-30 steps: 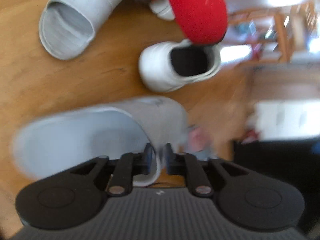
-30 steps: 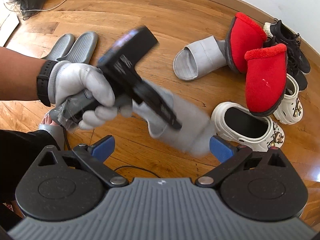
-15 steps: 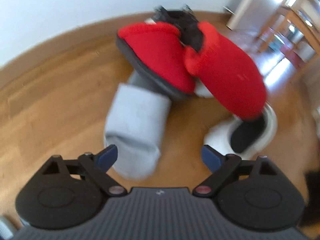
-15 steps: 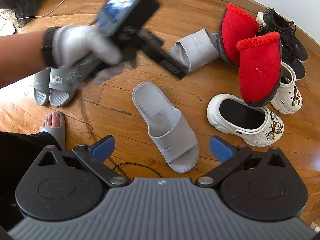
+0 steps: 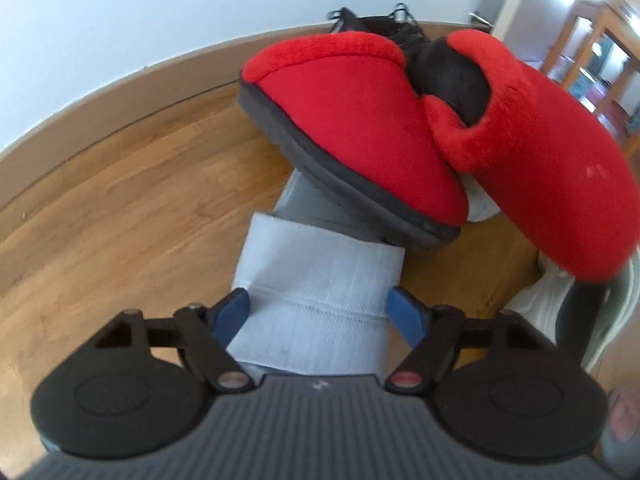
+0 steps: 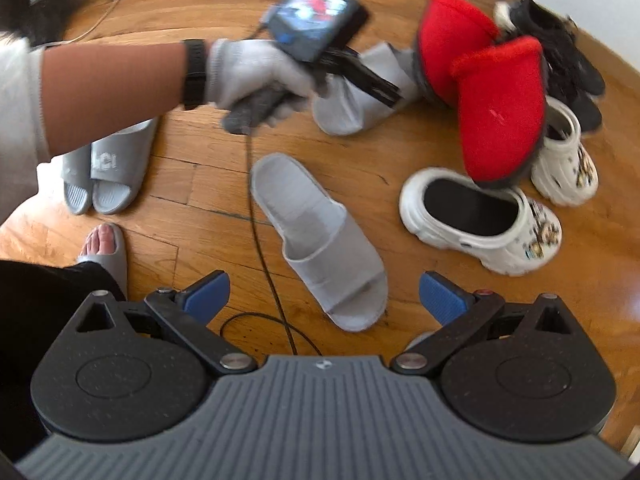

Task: Organize scattered shoes
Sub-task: 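Grasp the light grey slide under the red slippers with the left gripper and pull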

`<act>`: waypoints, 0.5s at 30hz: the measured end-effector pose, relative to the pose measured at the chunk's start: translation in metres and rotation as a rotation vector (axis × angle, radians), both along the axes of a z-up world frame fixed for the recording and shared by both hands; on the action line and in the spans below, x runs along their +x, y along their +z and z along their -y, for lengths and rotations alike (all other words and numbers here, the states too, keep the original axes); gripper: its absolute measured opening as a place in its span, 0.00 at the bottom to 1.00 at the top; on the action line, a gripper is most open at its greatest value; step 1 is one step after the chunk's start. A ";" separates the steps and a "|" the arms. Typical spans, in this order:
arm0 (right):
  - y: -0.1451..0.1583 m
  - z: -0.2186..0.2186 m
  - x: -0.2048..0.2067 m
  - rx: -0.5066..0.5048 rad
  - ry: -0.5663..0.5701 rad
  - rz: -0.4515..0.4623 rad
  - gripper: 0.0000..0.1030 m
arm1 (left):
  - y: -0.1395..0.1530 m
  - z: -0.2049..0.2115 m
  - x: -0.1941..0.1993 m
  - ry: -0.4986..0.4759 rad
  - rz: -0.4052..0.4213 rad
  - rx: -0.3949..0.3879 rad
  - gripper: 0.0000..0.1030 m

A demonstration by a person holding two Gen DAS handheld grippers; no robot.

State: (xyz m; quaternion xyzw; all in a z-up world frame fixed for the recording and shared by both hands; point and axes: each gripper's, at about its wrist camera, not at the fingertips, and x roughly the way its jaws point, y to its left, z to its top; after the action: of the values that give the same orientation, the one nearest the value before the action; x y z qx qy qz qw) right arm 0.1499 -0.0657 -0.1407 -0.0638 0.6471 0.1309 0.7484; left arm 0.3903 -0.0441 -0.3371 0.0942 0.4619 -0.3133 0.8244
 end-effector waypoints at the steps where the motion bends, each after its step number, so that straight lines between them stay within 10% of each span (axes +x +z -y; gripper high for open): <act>1: 0.000 0.001 0.001 0.003 -0.004 -0.002 0.99 | 0.001 -0.002 0.000 -0.002 0.002 -0.005 0.64; 10: 0.002 -0.010 0.000 0.020 0.021 -0.001 0.99 | 0.009 -0.029 -0.001 -0.055 0.008 -0.026 0.19; 15: -0.003 -0.007 0.003 0.005 0.008 -0.014 0.99 | 0.019 -0.025 -0.015 -0.131 0.097 0.040 0.33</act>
State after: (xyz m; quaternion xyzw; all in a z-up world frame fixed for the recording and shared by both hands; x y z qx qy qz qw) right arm 0.1524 -0.0589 -0.1439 -0.0637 0.6516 0.1356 0.7436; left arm 0.3757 -0.0191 -0.3179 0.1559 0.4206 -0.3525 0.8213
